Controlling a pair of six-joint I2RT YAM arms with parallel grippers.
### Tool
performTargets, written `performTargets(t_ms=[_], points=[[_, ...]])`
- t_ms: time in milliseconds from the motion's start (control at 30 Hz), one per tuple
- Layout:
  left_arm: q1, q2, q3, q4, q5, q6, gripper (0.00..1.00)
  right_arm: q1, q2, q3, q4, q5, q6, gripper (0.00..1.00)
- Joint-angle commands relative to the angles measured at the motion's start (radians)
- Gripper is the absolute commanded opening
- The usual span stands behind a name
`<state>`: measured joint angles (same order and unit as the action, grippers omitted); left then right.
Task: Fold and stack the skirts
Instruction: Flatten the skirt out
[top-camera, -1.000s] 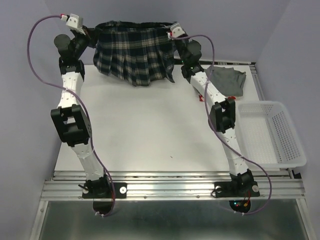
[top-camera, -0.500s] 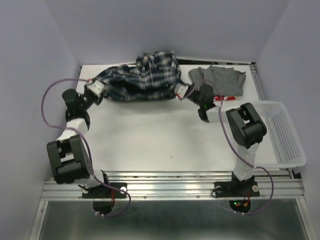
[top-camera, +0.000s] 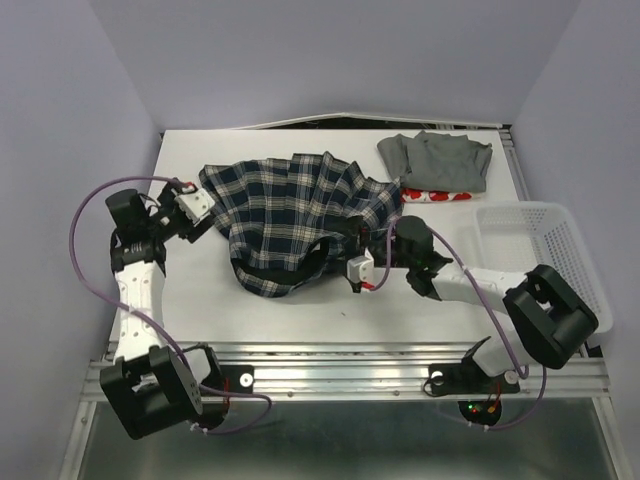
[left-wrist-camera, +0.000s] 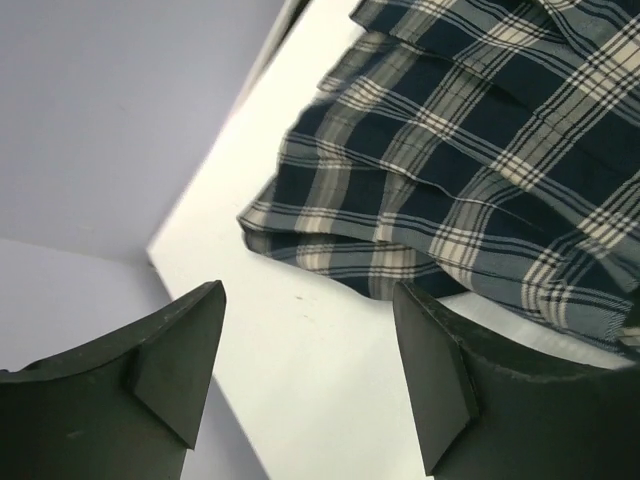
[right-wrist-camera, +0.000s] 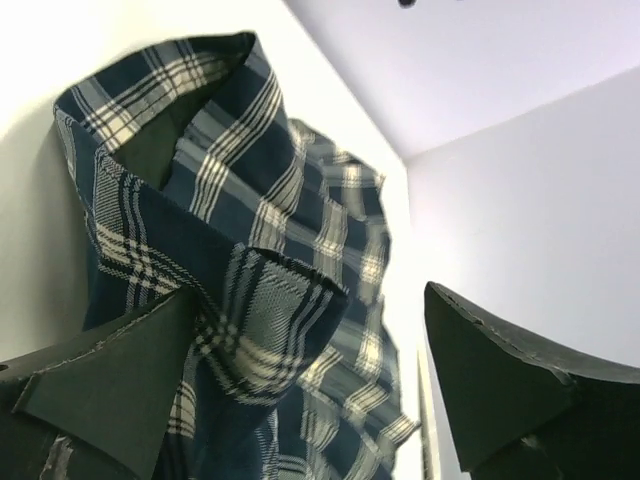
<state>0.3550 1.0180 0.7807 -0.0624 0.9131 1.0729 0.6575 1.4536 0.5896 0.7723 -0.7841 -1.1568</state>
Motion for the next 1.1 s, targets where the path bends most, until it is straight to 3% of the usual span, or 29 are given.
performTargets(t_ms=[0, 100, 133, 300, 400, 467, 567, 667, 767, 800, 833, 933, 967, 1067], points=[[-0.06, 0.132, 0.126, -0.212, -0.101, -0.123, 0.8, -0.001, -0.042, 0.099, -0.246, 0.077, 0.045, 1.0], [-0.172, 0.253, 0.241, -0.362, -0.219, -0.142, 0.81, -0.001, -0.088, 0.186, -0.447, 0.212, 0.089, 1.0], [-0.279, 0.38, 0.358, -0.495, -0.293, -0.215, 0.79, -0.001, -0.154, 0.235, -0.666, 0.302, 0.135, 1.0], [-0.349, 0.496, 0.469, -0.615, -0.324, -0.239, 0.79, -0.021, -0.18, 0.329, -0.822, 0.41, 0.356, 1.0], [-0.32, 0.487, 0.497, -0.765, -0.249, -0.073, 0.77, -0.059, -0.141, 0.45, -1.07, 0.379, 0.488, 1.0], [-0.32, 0.481, 0.528, -0.853, -0.278, 0.173, 0.78, -0.059, -0.115, 0.508, -1.156, 0.355, 0.602, 1.0], [-0.312, 0.458, 0.583, -0.944, -0.353, 0.364, 0.83, -0.059, -0.038, 0.631, -1.347, 0.258, 0.689, 1.0], [-0.323, 0.392, 0.528, -0.938, -0.422, 0.571, 0.94, -0.059, 0.061, 0.757, -1.513, 0.169, 0.778, 1.0], [-0.349, 0.311, 0.451, -0.878, -0.45, 0.654, 0.96, -0.026, 0.08, 0.754, -1.494, 0.212, 0.857, 1.0], [-0.384, 0.292, 0.404, -0.832, -0.453, 0.636, 0.97, -0.013, 0.082, 0.728, -1.477, 0.295, 0.918, 0.99], [-0.408, 0.28, 0.39, -0.758, -0.467, 0.522, 0.97, -0.013, 0.086, 0.722, -1.452, 0.327, 0.948, 0.99], [-0.48, 0.291, 0.367, -0.74, -0.485, 0.411, 0.95, -0.013, 0.071, 0.691, -1.401, 0.37, 1.057, 0.99], [-0.494, 0.274, 0.35, -0.678, -0.493, 0.309, 0.93, -0.003, 0.067, 0.684, -1.365, 0.391, 1.081, 0.99], [-0.56, 0.2, 0.234, -0.52, -0.58, 0.182, 0.93, 0.039, 0.073, 0.667, -1.328, 0.517, 1.149, 1.0]])
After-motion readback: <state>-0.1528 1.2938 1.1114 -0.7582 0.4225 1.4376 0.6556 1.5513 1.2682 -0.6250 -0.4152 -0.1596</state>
